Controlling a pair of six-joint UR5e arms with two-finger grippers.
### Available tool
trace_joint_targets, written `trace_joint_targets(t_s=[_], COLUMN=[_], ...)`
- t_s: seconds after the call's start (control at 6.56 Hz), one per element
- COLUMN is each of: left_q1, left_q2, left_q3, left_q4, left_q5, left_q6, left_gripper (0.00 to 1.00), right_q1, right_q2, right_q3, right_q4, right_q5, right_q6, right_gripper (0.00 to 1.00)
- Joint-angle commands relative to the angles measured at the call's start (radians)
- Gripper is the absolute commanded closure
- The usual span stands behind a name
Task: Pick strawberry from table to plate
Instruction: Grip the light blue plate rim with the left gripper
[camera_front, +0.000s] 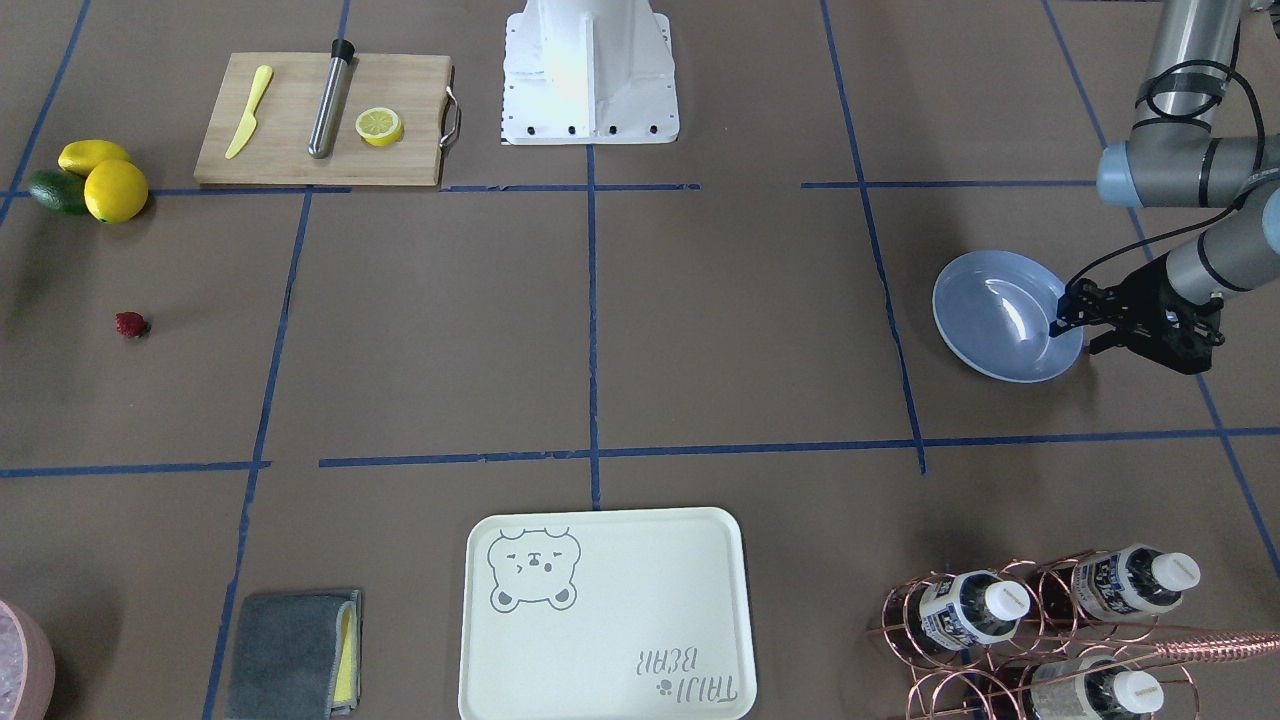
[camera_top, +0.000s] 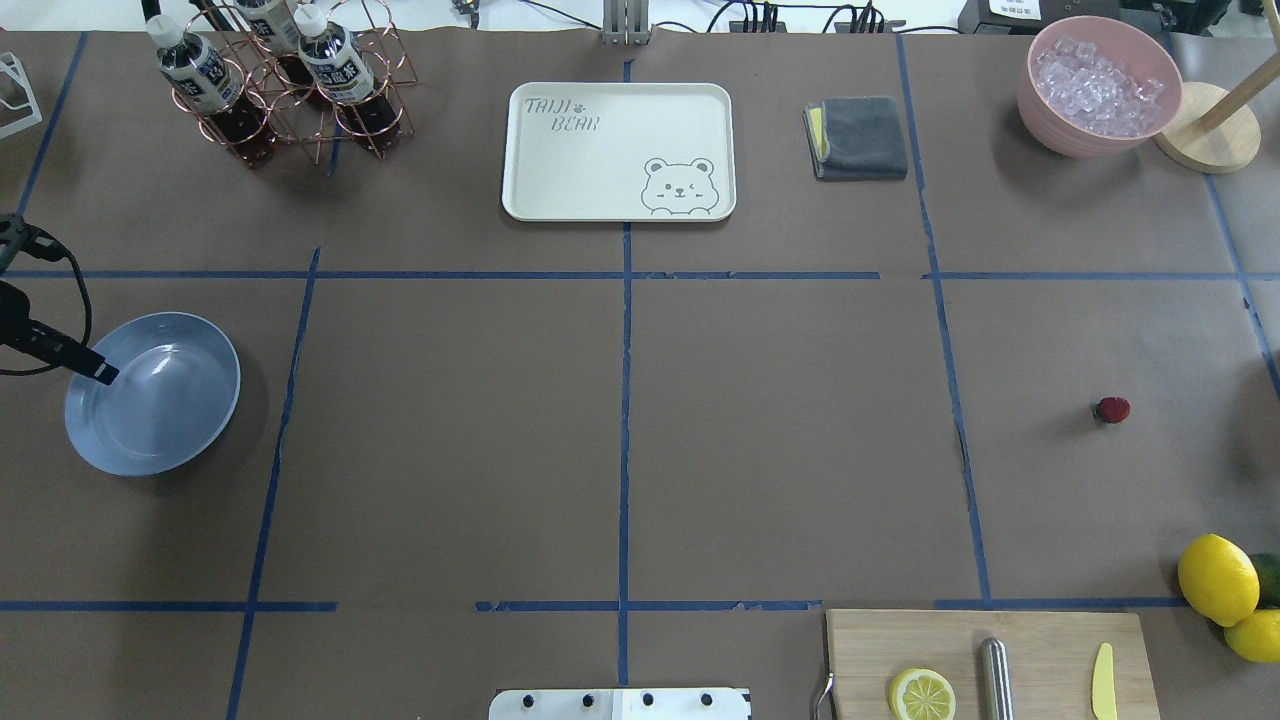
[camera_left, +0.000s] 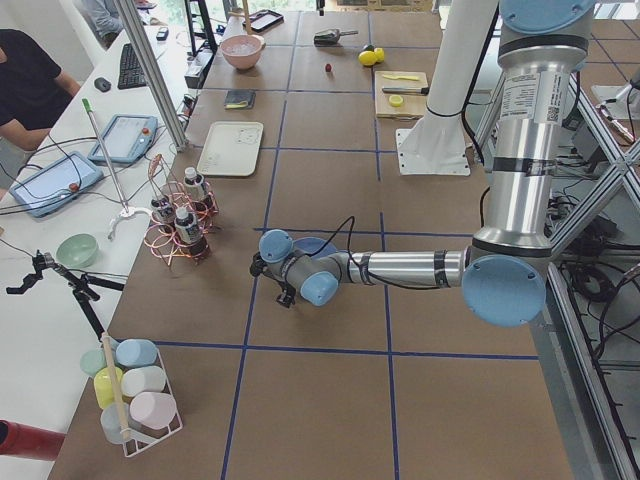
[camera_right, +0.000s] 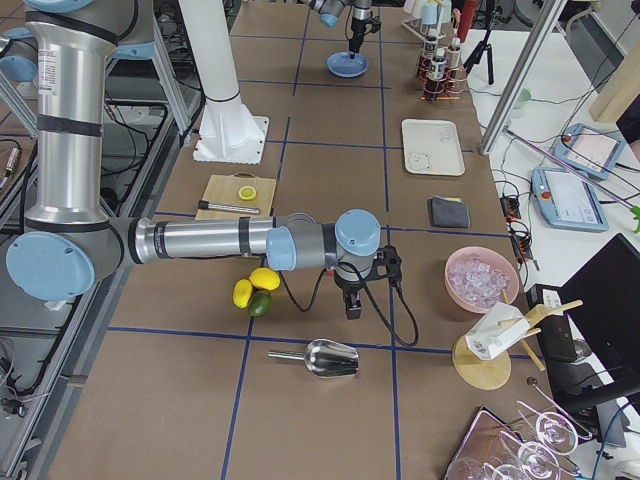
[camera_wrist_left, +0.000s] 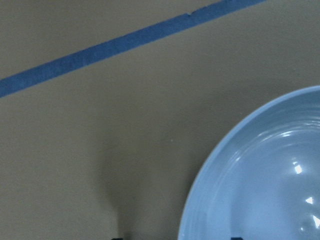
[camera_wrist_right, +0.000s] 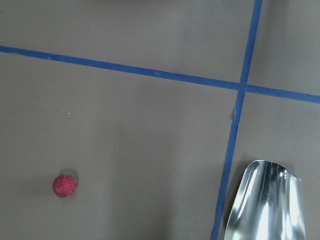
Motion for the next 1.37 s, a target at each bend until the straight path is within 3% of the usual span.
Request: trace_joint_targets(t_s=[0.0,0.3,0.46,0.76,0.91,1.22], left_q1=[0.001,0.001,0.002,0.146,0.241,0.442], left_q2=[0.000,-0.013,-0.065,-0.232,-0.306,-0.447], left_q3=[-0.035,-0.147,-0.188,-0.210,-0.201,-0.180], left_q4=[0.000,-0.002,-0.002,-0.015,-0.015,-0.015], left_q5=[-0.011,-0.083,-0.092,-0.091,-0.054,0.206], left_q6=[-0.018,-0.232,-0.379,-0.708,-0.848,-1.030], left_gripper=[1.00,1.00,1.00,1.00,1.00,1.00], right_q1=[0.000,0.000,0.000,-0.002,-0.002,-0.006], right_q2=[0.000,0.000,0.000,0.005,0.008,0.011], right_q3=[0.005,0.008,0.010,0.012,0.012,0.013], right_q4=[0.000,0.000,0.002,0.002,0.002,0.002], right_q5=[0.002,0.060,0.062,0.062,0.064,0.064], right_q6=[0.002,0.002,0.002,0.002,0.000,0.000], right_gripper=[0.00,0.00,0.00,0.00,0.00,0.00])
